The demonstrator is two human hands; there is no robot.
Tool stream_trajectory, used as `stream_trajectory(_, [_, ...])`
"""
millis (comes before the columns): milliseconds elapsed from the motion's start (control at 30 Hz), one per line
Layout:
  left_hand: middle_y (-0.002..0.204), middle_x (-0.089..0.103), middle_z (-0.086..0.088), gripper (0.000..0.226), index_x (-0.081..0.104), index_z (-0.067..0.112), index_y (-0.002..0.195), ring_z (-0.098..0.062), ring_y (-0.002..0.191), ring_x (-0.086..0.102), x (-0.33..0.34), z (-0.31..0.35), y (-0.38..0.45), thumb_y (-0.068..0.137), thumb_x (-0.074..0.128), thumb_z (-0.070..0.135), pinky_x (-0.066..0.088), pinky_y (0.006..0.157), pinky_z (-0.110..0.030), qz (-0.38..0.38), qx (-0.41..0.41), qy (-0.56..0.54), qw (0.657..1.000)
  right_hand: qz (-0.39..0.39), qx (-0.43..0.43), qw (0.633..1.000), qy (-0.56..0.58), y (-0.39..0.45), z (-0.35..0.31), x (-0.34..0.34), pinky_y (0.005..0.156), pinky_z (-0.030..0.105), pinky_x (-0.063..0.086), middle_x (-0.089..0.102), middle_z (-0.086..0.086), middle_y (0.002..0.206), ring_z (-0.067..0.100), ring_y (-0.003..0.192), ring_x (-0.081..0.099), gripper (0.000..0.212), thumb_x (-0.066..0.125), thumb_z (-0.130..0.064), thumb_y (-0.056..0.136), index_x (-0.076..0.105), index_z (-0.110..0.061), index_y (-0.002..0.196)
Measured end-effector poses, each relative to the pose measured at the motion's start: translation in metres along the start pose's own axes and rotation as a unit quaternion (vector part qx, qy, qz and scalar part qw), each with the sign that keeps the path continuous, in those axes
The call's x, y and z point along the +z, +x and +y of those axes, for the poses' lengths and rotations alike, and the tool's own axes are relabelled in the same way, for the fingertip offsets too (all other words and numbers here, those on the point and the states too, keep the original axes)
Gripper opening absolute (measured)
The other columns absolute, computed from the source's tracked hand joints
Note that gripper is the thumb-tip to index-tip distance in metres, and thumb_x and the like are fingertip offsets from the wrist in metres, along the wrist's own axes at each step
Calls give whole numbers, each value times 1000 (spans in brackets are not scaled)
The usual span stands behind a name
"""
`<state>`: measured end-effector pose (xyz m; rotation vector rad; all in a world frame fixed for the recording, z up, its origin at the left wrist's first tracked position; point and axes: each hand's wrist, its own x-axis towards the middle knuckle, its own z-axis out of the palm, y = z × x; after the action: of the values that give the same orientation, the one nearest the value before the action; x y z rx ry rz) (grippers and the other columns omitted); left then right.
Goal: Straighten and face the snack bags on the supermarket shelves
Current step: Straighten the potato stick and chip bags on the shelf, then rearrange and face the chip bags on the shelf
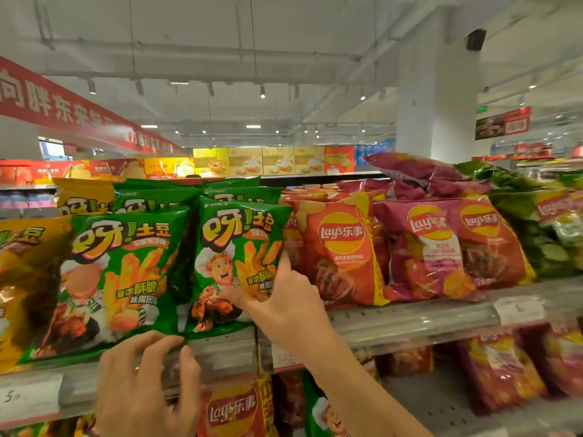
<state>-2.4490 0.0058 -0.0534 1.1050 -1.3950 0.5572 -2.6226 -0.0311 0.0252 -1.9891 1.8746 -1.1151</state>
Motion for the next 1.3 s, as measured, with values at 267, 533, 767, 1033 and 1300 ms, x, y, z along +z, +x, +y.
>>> stream_trajectory(267, [95, 65, -17, 33, 72, -1, 85, -36, 92, 56, 32, 82, -10, 87, 52, 26, 44, 84, -38, 5, 21, -67, 998, 137, -165, 964, 158, -39, 60, -40, 86, 28, 58, 72, -16, 104, 1, 95, 68, 43, 58, -55, 94, 72, -26, 122])
stream_trajectory(533, [121, 54, 8, 31, 57, 23, 119, -8, 115, 52, 122, 262, -13, 93, 57, 38, 38, 103, -18, -108, -47, -212, 970, 260, -135, 945, 147, -46, 218, -177, 67, 23, 56, 72, -20, 79, 0, 77, 69, 16, 62, -39, 96, 74, -31, 91])
stream_trajectory(767, [139, 54, -4, 112, 32, 19, 150, -25, 125, 52, 185, 320, 16, 59, 59, 78, 42, 104, -41, -230, -255, -169, 924, 292, -35, 951, 98, -5, 324, -270, 86, 35, 55, 63, -14, 107, 11, 103, 60, 40, 65, -53, 88, 57, -33, 122])
stream_trajectory(1033, [90, 73, 11, 102, 58, 25, 120, -3, 75, 67, 197, 306, 46, 35, 87, 72, 49, 60, -19, -353, -324, -185, 858, -43, 60, 995, 64, 53, 341, -284, 112, 48, 44, 38, 6, 157, 29, 141, 43, 143, 57, -99, 52, 5, -22, 160])
stream_trajectory(1300, [91, 77, 9, 95, 64, 32, 109, -12, 77, 74, 200, 295, 37, 27, 90, 72, 61, 68, -35, -330, -309, -246, 857, -49, 50, 995, 69, 58, 346, -273, 95, 44, 57, 62, -6, 118, 21, 110, 63, 105, 66, -90, 59, 40, -22, 133])
